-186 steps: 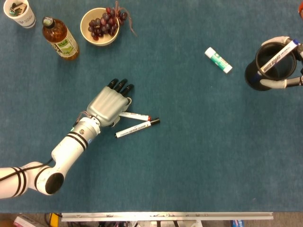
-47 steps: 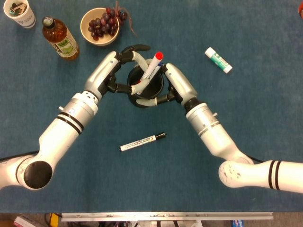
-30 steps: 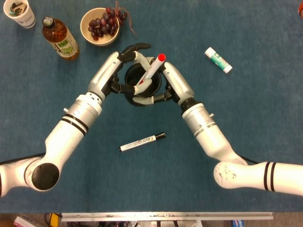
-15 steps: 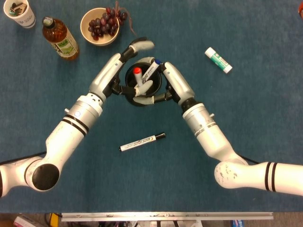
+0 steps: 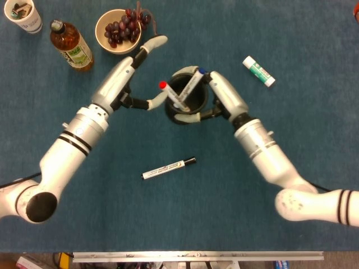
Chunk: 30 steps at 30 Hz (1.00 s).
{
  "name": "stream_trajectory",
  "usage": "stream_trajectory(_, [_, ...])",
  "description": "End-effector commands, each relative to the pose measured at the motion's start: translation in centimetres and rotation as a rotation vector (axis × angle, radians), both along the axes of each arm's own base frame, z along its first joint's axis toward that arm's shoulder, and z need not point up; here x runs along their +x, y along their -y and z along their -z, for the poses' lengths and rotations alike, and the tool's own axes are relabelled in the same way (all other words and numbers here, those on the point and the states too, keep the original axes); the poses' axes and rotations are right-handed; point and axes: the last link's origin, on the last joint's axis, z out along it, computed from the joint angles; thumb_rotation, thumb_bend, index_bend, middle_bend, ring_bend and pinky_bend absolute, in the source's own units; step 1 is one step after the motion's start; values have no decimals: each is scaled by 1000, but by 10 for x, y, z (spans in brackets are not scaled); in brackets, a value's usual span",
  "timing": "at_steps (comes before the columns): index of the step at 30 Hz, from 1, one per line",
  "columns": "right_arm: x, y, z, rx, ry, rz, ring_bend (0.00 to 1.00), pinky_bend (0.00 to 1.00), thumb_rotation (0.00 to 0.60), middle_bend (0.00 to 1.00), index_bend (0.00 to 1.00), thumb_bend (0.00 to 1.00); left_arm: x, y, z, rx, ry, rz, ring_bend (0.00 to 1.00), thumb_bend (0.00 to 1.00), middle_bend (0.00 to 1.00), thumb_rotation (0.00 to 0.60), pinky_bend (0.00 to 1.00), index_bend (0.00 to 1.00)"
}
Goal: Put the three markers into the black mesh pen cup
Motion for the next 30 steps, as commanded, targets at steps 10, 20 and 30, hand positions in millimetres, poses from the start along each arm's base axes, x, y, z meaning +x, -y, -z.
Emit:
stream_trajectory(10, [-54, 8, -41, -44, -86, 10, 321, 416, 600, 427, 485, 315, -31, 4, -15, 172, -319, 189, 0, 312, 1, 600, 39, 178])
stream_trajectory(20, [-78, 14, -64, -75, -101, 29, 321, 416, 600, 427, 485, 315, -43, 19, -22, 225, -443, 268, 0, 312, 25, 600, 41, 227])
stream_trajectory(30, [-89, 23, -79, -108, -82, 54, 321, 416, 600, 427, 485, 315, -63, 38, -22, 175, -532, 280, 0, 312, 44, 600, 41, 283])
